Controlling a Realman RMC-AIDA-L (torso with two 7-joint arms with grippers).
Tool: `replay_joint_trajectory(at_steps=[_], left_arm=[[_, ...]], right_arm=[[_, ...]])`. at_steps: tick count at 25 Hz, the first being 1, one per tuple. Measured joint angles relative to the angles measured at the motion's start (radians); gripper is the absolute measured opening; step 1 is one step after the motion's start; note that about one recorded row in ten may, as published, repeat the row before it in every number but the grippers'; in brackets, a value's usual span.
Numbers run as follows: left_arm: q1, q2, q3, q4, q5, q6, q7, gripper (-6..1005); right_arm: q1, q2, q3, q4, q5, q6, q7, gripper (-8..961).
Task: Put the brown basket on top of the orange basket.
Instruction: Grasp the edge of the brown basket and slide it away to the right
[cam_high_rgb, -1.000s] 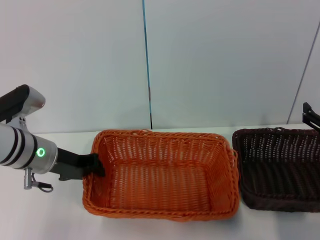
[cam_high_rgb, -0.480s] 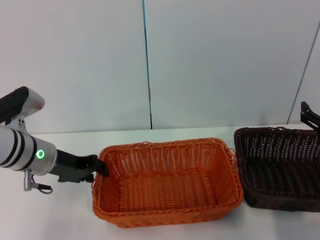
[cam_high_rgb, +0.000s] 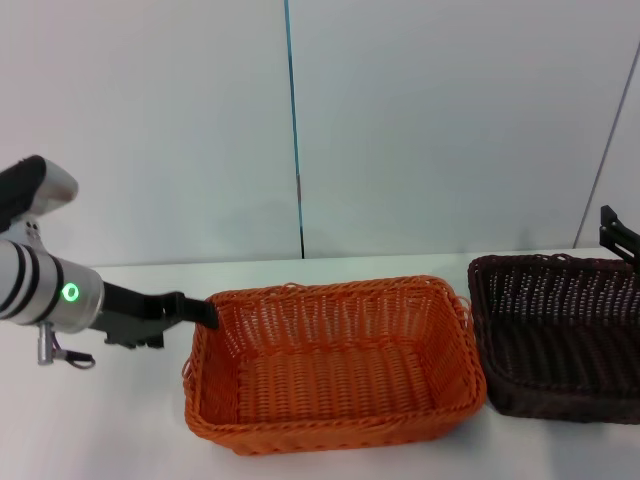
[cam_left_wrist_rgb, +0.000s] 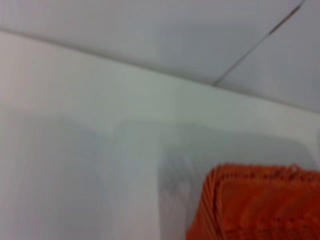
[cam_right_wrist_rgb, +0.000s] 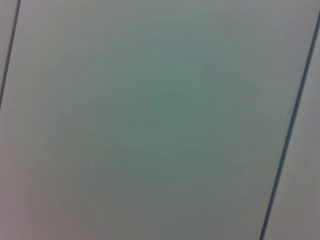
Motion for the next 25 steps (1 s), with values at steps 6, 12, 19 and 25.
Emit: replay_joint_trajectory(at_steps=[6,12,19,25], left_arm=[[0.060,-0.052,0.003,-0.182,0.001,0.005,0.002,829],[0.147,-0.140,0.042,-0.406,0.001,0.080,0.043,910],[0.274,-0.191,0.190,-0.540,-0.081,0.337,0.105,910],[0.431,-0.189,0.373,-0.561,-0.307,0.757,0.185,911]], right_arm=[[-0.004,0.015,0.006,0.012,0.000,0.010,-0.006,945],[-0.016,0.057,0.034,0.051,0.000,0.049,-0.009,945],[-0.039,0.078,0.054,0.158,0.011,0.168,0.000,945],[-0.052,0.080,0.074,0.277,0.074,0.334,0.001,944]])
